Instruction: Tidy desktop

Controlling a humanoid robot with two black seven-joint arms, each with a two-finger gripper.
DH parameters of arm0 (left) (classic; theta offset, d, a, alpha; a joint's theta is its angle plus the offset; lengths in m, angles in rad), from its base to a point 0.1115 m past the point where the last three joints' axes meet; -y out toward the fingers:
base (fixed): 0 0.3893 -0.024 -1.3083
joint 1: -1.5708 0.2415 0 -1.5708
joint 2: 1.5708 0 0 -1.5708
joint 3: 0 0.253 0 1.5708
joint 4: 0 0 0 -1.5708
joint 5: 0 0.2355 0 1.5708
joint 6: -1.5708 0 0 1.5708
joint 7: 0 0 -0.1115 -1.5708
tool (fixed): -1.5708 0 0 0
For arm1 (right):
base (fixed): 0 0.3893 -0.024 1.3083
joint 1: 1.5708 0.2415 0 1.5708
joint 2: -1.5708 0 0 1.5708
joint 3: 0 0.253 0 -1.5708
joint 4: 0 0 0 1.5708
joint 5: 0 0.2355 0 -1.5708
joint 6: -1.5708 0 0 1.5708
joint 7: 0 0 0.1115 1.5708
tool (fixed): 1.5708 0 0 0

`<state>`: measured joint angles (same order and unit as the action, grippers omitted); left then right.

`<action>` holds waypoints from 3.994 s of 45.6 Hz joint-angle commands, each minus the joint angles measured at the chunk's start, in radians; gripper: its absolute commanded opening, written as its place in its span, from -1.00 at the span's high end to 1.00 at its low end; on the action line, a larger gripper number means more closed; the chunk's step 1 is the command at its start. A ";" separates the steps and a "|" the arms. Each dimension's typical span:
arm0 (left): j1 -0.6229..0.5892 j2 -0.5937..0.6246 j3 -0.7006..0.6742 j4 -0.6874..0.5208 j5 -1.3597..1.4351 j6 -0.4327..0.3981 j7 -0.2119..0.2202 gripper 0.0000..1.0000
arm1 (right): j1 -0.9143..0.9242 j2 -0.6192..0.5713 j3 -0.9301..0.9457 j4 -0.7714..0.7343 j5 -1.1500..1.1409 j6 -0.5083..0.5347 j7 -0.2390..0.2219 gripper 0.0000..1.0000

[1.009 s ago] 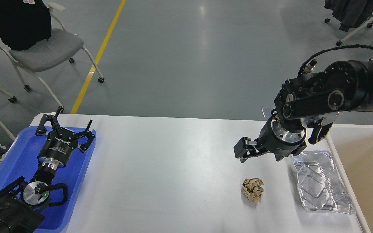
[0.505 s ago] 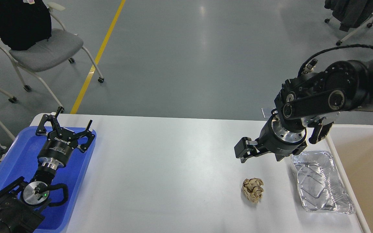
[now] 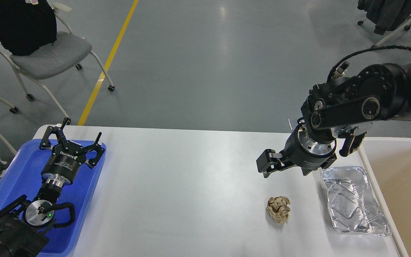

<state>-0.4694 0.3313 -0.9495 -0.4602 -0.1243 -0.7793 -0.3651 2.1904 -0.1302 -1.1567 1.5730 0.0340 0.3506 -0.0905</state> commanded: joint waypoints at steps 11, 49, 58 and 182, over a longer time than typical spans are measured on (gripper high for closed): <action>0.000 0.000 0.000 0.000 0.000 0.000 0.000 -0.98 | 0.000 -0.127 -0.021 -0.001 -0.104 0.018 0.000 -1.00; 0.000 0.000 0.000 0.000 0.000 0.000 0.000 -0.98 | -0.458 -0.655 0.061 -0.313 -0.672 0.008 0.002 -1.00; 0.000 0.000 0.000 0.000 0.000 0.000 0.000 -0.98 | -0.659 -0.654 0.198 -0.464 -0.684 0.005 0.003 -1.00; 0.000 0.000 0.000 0.000 0.000 0.000 0.000 -0.98 | -1.147 -0.390 0.338 -0.893 -0.836 -0.236 0.138 1.00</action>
<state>-0.4694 0.3313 -0.9495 -0.4602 -0.1243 -0.7791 -0.3651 1.0442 -0.5186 -0.8193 0.6778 -0.8007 0.1165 0.0391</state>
